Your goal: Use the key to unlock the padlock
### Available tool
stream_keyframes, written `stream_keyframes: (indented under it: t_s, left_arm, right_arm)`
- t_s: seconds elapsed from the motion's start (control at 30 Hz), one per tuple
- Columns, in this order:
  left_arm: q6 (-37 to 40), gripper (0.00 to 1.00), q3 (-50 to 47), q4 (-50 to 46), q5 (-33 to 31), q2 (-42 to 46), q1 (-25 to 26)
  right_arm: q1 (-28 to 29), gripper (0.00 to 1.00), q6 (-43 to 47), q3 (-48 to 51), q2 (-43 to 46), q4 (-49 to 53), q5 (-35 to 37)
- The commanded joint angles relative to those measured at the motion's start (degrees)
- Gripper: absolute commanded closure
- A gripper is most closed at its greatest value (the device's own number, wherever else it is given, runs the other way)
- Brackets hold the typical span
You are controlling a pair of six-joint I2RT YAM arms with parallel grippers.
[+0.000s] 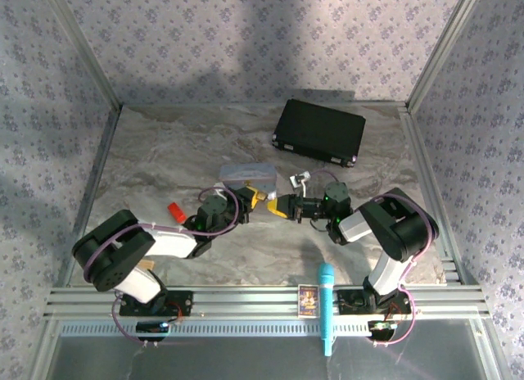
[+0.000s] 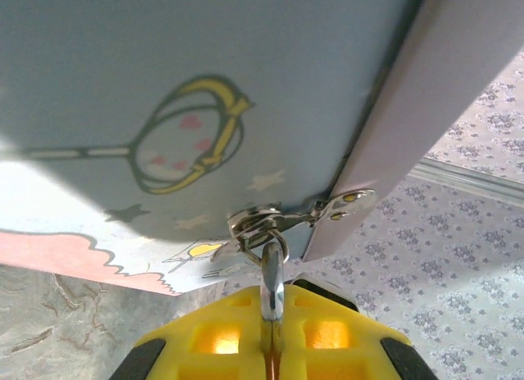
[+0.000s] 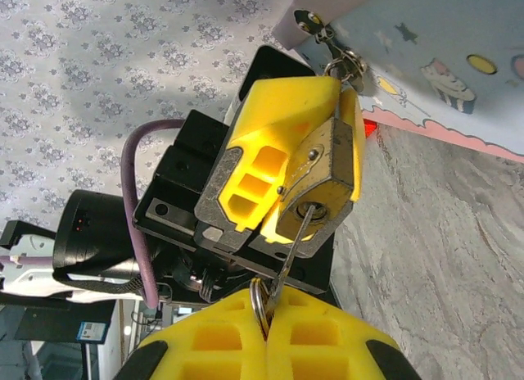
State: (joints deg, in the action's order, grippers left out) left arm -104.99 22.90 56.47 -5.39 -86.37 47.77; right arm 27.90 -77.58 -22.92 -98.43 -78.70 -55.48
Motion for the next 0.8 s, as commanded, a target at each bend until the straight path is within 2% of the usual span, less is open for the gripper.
stream_keyframes:
  t_s: [0.0,0.27,0.77]
  left_arm:
    - [0.07,1.00,2.94,7.57,3.72,0.54,1.78]
    - [0.68,1.00,3.10,8.12,3.98,0.08,2.14]
    - [-0.20,1.00,5.49,10.39,4.96,-3.05,3.68]
  right_arm:
    - [-1.38,1.00,-0.50,-1.59,-1.80,-0.53,1.23]
    - [-3.61,1.00,-1.91,-1.52,-1.42,-0.42,-0.13]
    - [-3.19,1.00,-2.10,-1.87,-2.98,-0.53,-0.13]
